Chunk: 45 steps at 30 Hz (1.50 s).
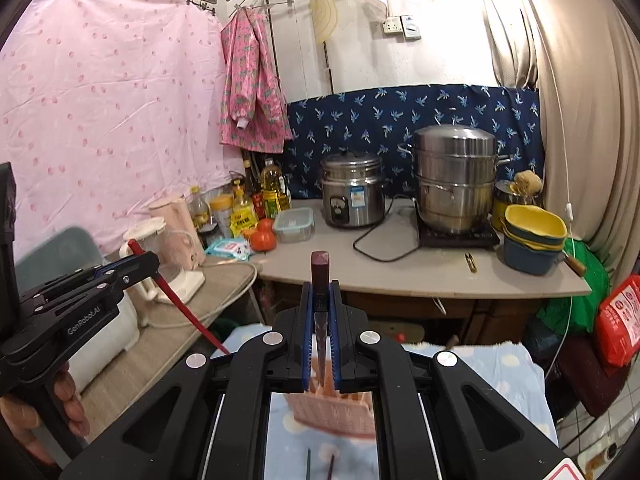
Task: Organize utensils
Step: 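Carry both chopsticks up into the pink holder and open both tools, then withdraw both open tools toward the last green and dark red chopsticks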
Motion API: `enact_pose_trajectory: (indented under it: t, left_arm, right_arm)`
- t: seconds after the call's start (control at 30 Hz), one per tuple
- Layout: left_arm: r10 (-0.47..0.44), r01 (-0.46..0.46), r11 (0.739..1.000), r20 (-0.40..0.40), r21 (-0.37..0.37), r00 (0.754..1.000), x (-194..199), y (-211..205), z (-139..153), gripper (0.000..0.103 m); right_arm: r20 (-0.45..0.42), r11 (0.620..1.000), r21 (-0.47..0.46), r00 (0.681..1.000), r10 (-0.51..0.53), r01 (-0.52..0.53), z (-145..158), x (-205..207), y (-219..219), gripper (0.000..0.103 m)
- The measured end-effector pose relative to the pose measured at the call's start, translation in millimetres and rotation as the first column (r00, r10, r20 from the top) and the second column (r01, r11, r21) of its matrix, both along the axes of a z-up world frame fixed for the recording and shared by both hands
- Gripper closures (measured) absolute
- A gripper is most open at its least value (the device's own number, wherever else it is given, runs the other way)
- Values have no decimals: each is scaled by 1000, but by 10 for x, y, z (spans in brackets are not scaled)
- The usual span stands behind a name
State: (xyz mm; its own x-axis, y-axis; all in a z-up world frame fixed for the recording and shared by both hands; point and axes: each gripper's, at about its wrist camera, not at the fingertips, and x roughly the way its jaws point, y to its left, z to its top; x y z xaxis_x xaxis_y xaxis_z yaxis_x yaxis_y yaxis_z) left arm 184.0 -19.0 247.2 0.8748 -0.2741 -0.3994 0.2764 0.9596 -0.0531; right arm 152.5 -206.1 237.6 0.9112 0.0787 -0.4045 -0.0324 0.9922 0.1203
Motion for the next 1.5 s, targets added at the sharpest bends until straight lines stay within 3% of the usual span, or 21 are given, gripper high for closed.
enact_pose_trajectory:
  t: [0.2,0.33,0.6,1.0,1.07,1.13,1.5]
  left_arm:
    - [4,-2,999,35,-46,999,263,-103,210,96]
    - [-2,4,999,32,-49,999,394,-209,194,96]
    - [-19,18,999,-28,-42,999,597,-359,-116,96]
    - [50,-50,999,-107,3,993,861,-384,-662,95]
    - [77,-77,997,-109,9,991,870,-364,-712,87]
    - [94,-94,996,-115,8,989,869,-343,-744,66]
    - [107,-104,994,-119,33,987,633,-265,-849,66]
  right_arm:
    - [-17,1000,4,1000,-11,11,-24,433,-17,96]
    - [-40,1000,3,999,-14,14,-137,623,-48,96]
    - [-91,1000,19,996,-19,21,-426,847,-109,96]
    - [-176,998,0,983,-55,55,-893,936,-192,96]
    - [-172,997,7,983,-71,73,-919,905,-225,91]
    - [-167,996,17,983,-81,85,-927,859,-258,77]
    - [-139,997,-6,987,-80,80,-937,482,-197,73]
